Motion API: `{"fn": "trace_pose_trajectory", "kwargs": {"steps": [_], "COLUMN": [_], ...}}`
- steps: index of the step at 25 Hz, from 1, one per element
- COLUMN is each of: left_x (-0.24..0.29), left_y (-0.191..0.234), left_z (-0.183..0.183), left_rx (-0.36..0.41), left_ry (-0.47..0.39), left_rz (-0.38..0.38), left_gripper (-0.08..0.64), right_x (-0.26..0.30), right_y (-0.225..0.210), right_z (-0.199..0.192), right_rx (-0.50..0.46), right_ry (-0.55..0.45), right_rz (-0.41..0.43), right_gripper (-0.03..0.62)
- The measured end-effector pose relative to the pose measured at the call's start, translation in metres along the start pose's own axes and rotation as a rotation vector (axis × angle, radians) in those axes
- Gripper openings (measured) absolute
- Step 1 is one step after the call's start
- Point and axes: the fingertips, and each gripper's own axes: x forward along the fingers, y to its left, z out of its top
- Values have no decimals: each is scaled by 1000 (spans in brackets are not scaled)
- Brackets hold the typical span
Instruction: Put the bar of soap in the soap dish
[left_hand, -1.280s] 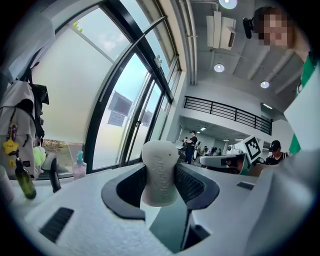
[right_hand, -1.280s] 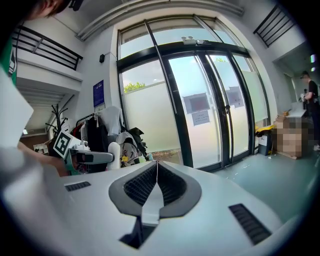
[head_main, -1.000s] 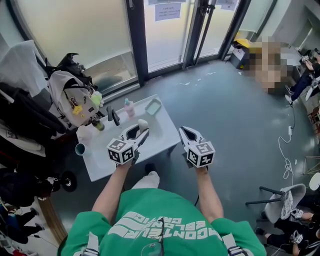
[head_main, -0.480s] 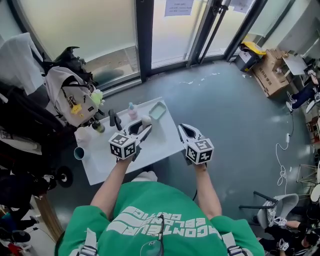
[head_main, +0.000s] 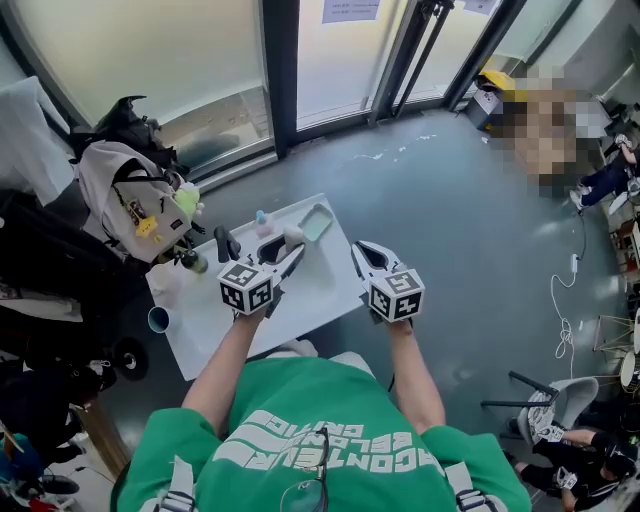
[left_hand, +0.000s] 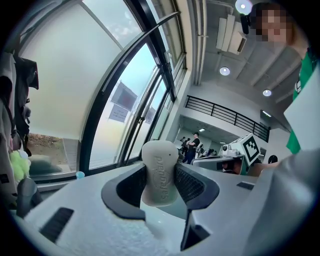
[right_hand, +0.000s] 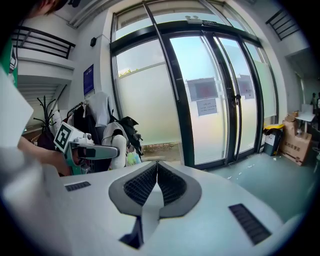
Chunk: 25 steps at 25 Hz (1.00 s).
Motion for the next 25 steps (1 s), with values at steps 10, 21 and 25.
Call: {"fn": "trace_pose_trajectory", "kwargs": {"steps": [10,21,25], "left_x": [7,28,40], "left_y": [0,9,19], "left_z": [2,-2,-12], "left_rx": [4,-2,-21], "left_ry": [6,10,26], "left_rz": [-5,45,77], "left_gripper": [183,183,183], "right_x": [6,30,40], "right_y": [0,-25,-38], "right_z": [0,5,-2], "right_rx": [16,-27,-35], "right_ry": [-6,22,55], "right_rz": [0,45,62], "right_gripper": [15,15,15]}}
